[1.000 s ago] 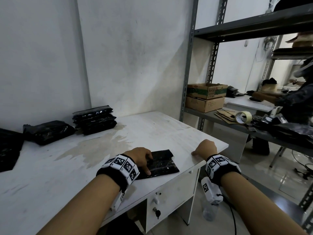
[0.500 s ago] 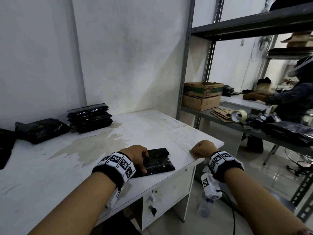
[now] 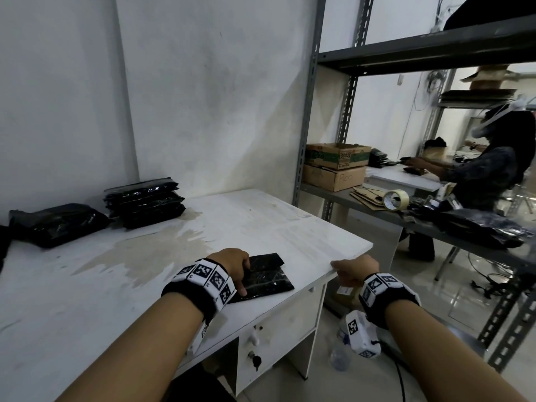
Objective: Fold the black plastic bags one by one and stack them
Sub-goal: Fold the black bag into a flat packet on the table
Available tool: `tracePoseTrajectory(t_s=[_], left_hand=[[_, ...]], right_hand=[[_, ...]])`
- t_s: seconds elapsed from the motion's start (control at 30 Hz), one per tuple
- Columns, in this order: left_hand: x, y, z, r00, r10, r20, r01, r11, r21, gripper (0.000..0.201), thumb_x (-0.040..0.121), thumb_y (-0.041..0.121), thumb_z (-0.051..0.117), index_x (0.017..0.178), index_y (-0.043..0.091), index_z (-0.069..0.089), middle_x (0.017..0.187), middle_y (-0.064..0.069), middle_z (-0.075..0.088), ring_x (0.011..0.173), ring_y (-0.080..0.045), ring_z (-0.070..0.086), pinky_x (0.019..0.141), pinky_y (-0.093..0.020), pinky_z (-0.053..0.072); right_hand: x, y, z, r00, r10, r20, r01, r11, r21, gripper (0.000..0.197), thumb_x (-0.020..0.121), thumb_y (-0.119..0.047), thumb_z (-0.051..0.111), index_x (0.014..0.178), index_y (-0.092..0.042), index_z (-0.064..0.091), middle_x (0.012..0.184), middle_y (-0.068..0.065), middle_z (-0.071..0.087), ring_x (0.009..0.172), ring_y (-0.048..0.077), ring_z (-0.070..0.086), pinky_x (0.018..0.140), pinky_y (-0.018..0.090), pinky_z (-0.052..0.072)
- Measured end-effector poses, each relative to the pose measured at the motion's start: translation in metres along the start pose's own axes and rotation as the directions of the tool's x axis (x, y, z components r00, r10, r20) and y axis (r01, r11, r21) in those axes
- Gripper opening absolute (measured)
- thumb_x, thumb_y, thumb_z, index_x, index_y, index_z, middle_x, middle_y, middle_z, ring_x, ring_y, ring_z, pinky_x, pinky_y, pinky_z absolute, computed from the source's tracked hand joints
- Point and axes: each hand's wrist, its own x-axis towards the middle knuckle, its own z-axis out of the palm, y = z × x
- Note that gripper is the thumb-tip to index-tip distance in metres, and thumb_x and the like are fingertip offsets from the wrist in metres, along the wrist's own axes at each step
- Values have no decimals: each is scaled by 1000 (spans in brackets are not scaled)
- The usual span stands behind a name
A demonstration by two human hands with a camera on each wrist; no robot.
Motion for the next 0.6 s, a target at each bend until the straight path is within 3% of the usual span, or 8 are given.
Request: tracePoseTrajectory(t_s=[0.1,0.17,0.27,0.33,0.43,0.53,0.6], left_hand=[[-1,0,1,1000,9,-4,-9,1000,20,64,74,22,81,130,16,50,136,-2,51,123,-22,49,90,-27,40],[-1,-1,2,1000,12,-4,-12,1000,19,65,74,22,81,130,16,50,136,-3,51,123,-22,49,91,-29,40],[-1,-2,2,1000,13,-10,-13,1000,15,65,74,22,82,131,17,50,135,-3,51,123,-22,49,92,-29,40],[0,-2,3,1000,16,-12,-16,1000,10,66,74,22,82,131,17,50,136,-3,51,123,-22,49,92,-29,40],[0,-2,3,1000,12,-4,-12,1000,9,65,74,23,82,131,16,50,135,-3,51,123,-23,49,93,-30,41],[1,-1,3,1000,4,-2,-4,1000,8,65,73,22,82,129,16,51,134,-3,52,122,-23,49,94,-30,41],[1,0,3,1000,0,-3,0,1000,7,64,73,22,82,129,17,51,134,-3,52,122,-23,49,93,-30,41]], right_hand=[[-7,-3,4,999,-4,51,-3,989,145,11,81,1,69,86,1,61,82,16,67,73,26,70,68,34,60],[-7,-3,4,999,-9,52,-1,981,192,9,83,3,67,86,0,60,83,17,67,67,23,69,60,28,57],[-7,-4,2,993,95,64,-106,974,202,14,77,0,77,74,3,64,70,17,71,60,23,69,68,37,61],[-10,-6,2,987,141,81,-157,959,238,17,73,0,81,73,6,65,59,17,68,51,22,67,66,41,60],[-14,-5,2,991,116,63,-129,952,277,18,73,2,80,74,7,62,55,16,67,46,20,65,58,38,60],[-19,-3,1,997,61,42,-71,958,277,17,77,0,78,75,5,62,61,15,67,53,21,64,60,36,60],[-19,-1,0,999,23,32,-31,960,280,17,79,-2,77,73,4,62,56,12,66,49,18,64,60,36,60]])
